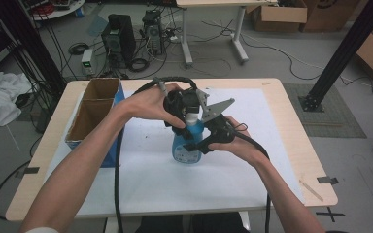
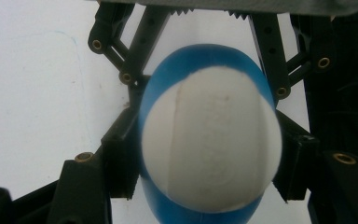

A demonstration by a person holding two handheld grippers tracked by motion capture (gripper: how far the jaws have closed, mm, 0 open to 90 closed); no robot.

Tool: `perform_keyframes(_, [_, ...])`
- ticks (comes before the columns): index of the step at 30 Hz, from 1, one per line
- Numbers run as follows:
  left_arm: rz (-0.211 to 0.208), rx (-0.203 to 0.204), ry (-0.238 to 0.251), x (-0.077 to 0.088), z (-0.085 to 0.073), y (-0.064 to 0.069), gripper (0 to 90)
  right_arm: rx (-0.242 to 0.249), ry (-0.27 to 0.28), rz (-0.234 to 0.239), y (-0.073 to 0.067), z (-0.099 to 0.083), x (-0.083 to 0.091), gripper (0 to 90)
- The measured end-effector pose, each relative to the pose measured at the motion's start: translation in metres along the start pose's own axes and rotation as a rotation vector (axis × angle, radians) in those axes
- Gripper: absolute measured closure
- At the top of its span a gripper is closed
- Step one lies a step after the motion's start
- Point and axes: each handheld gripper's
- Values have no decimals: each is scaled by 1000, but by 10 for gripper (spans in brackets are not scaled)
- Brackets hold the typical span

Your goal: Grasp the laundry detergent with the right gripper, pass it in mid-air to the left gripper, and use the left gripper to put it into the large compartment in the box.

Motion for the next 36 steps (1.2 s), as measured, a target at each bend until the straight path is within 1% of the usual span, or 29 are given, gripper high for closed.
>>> perform_keyframes(4, [-1, 3, -3, 0, 0, 0, 382, -6, 1, -2, 0, -1, 2, 258])
perform_keyframes(8, [-2, 5, -5, 0, 0, 1, 382, -12, 1, 6, 0, -2, 3, 249])
perform_keyframes(12, [0, 4, -7, 1, -1, 1, 382, -26, -5, 4, 0, -4, 4, 212])
perform_keyframes(16, [1, 6, -7, 1, -1, 2, 382, -35, -6, 5, 0, -6, 6, 208])
perform_keyframes(18, [-1, 12, -6, 1, -1, 1, 382, -41, -5, 4, 0, -7, 8, 201])
perform_keyframes(21, [-3, 28, -7, 2, -1, 0, 382, -48, -6, 2, 0, -8, 11, 153])
perform_keyframes(25, [4, 46, 0, 4, -3, -2, 382, -56, -25, -3, 2, -13, 16, 149])
perform_keyframes(27, [6, 64, -2, 6, -4, -4, 382, -68, -43, -8, 2, -15, 19, 149])
perform_keyframes(29, [9, 92, -4, 7, -5, -5, 382, -75, -63, -29, 3, -18, 23, 149])
perform_keyframes(31, [14, 118, -11, 9, -6, -7, 382, -81, -84, -33, 3, -21, 27, 151])
perform_keyframes(33, [22, 147, -18, 11, -7, -9, 382, -92, -122, -58, 5, -24, 30, 151])
perform_keyframes(35, [34, 171, -26, 15, -8, -12, 382, -112, -138, -81, 6, -28, 34, 151])
perform_keyframes(36, [38, 190, -28, 17, -9, -14, 382, -119, -149, -92, 7, -30, 37, 151])
Point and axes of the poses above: each handheld gripper's, and its own axes: x roughly backward along the jaws, z roughly out of its top, y roughly to its right, and after that the axes turned 12 degrees about x, right-handed
